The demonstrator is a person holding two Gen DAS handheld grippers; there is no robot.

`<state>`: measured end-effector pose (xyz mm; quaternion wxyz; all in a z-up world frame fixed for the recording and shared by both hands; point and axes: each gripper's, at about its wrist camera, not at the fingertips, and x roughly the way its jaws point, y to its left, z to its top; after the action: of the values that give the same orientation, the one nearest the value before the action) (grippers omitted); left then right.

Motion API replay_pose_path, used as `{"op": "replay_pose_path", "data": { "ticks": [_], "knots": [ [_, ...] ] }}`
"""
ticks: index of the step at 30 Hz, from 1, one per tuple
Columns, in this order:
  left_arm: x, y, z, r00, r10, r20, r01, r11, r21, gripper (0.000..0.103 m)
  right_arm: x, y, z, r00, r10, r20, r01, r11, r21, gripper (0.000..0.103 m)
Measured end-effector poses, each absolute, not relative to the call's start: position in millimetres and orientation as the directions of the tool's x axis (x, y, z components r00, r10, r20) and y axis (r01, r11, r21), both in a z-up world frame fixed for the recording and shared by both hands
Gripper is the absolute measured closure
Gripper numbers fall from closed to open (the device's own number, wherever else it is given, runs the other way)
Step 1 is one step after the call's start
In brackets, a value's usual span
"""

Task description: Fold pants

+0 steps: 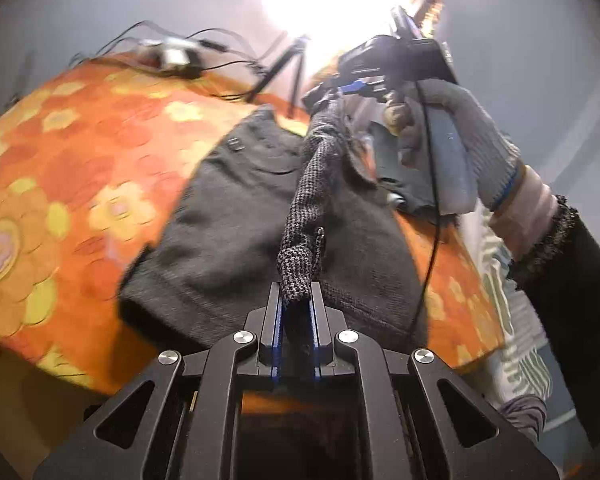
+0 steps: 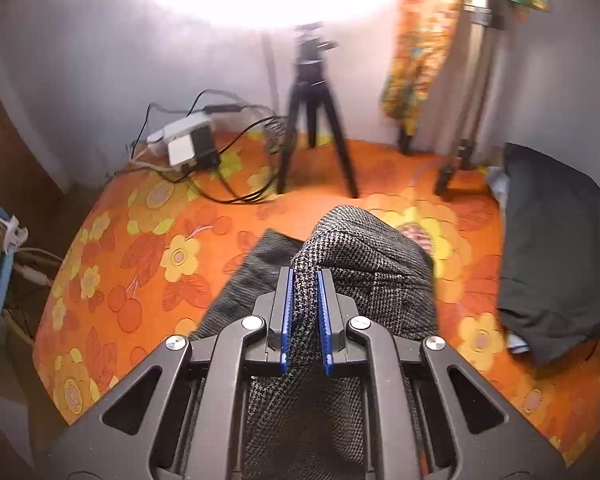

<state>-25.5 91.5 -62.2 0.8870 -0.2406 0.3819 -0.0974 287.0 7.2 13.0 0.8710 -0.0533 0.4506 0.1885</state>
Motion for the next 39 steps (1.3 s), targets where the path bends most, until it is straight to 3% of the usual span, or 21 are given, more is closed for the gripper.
{"op": "replay_pose_path", "data": {
  "ticks": [21, 26, 30, 32, 39],
  "knots": [
    [-33.9, 166.1, -88.1, 0.693, -0.253, -0.675, -0.198, 0.833, -0.516, 0.094, 301.6, 111.2, -53.6, 0.463, 0.242, -0.853, -0.431, 0.902, 0.022, 0.09],
    [-30.4, 168.7, -96.2, 0.67, -0.226, -0.707, -0.242, 0.834, -0.496, 0.094, 290.1, 94.0, -31.4, 0.466, 0.321, -0.824, -0.463, 0.883, 0.082, 0.066],
    [-31.7, 165.3, -91.1, 0.667, -0.194, -0.719, -0.248, 0.853, -0.46, 0.09, 266.4, 58.1, 3.8, 0.518, 0.333, -0.788, -0.479, 0.876, 0.055, 0.059],
    [-33.7, 168.0, -88.9, 0.671, -0.162, -0.724, -0.273, 0.854, -0.443, 0.087, 247.5, 24.5, 18.3, 0.53, 0.35, -0.772, -0.47, 0.879, 0.076, 0.048],
    [-41.5, 171.2, -68.1, 0.718, -0.11, -0.687, -0.275, 0.862, -0.426, 0.087, 165.0, -95.5, -2.7, 0.516, 0.33, -0.79, -0.411, 0.905, 0.109, 0.046]
  ]
}}
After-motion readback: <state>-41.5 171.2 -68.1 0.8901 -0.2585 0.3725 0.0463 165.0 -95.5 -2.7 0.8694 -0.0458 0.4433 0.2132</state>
